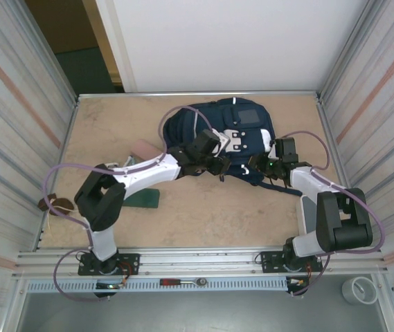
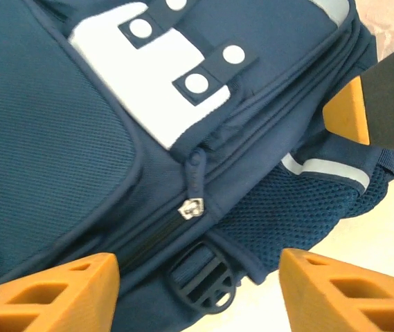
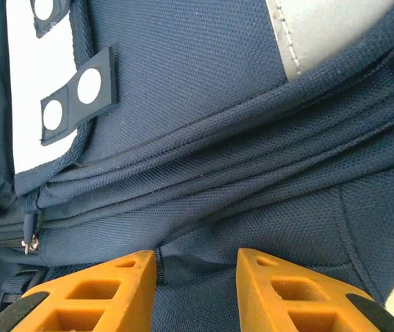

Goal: Pack the student bag

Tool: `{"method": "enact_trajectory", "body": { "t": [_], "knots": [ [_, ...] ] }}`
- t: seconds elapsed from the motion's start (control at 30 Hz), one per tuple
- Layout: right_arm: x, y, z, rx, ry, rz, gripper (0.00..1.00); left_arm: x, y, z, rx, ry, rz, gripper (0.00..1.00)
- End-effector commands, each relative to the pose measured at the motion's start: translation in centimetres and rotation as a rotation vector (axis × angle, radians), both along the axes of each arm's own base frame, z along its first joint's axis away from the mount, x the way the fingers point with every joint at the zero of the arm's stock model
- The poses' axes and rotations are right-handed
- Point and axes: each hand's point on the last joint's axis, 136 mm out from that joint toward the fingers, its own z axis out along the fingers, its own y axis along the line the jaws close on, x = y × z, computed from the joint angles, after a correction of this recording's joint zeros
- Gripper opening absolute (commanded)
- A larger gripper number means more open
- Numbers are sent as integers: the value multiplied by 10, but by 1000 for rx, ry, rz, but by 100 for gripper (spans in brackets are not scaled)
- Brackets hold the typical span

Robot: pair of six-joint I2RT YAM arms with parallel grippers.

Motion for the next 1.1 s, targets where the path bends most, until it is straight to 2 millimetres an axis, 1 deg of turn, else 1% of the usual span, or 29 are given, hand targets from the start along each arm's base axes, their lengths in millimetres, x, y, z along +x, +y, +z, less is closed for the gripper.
{"method": "enact_trajectory", "body": {
  "t": [0.0, 0.2, 0.33, 0.37, 0.4, 0.57, 0.67, 0.8, 0.93, 1.07],
  "knots": [
    [-10, 3, -10, 50, 32, 0, 34, -1, -11, -12, 5, 73, 38, 56],
    [-14, 1, -17, 81, 33, 6, 34, 17, -19, -28, 77, 93, 84, 44],
    [-14, 1, -19, 108, 38, 11, 34, 29, -21, -31, 120, 69, 111, 40],
    [-14, 2, -20, 113, 41, 10, 34, 32, -22, -25, 119, 57, 113, 40],
    [-14, 3, -20, 118, 39, 13, 34, 34, -23, -39, 145, 67, 114, 39],
    [-14, 4, -21, 131, 42, 18, 34, 45, -24, -48, 213, 49, 117, 35],
    [-15, 4, -21, 130, 44, 17, 34, 48, -26, -51, 228, 45, 109, 32],
    [-15, 3, -20, 126, 42, 14, 34, 49, -22, -55, 255, 43, 109, 28],
    [-16, 3, -21, 124, 44, 13, 34, 47, -18, -59, 265, 59, 107, 20],
    [-15, 3, -21, 124, 45, 12, 34, 46, -17, -56, 245, 66, 108, 12]
  ]
}}
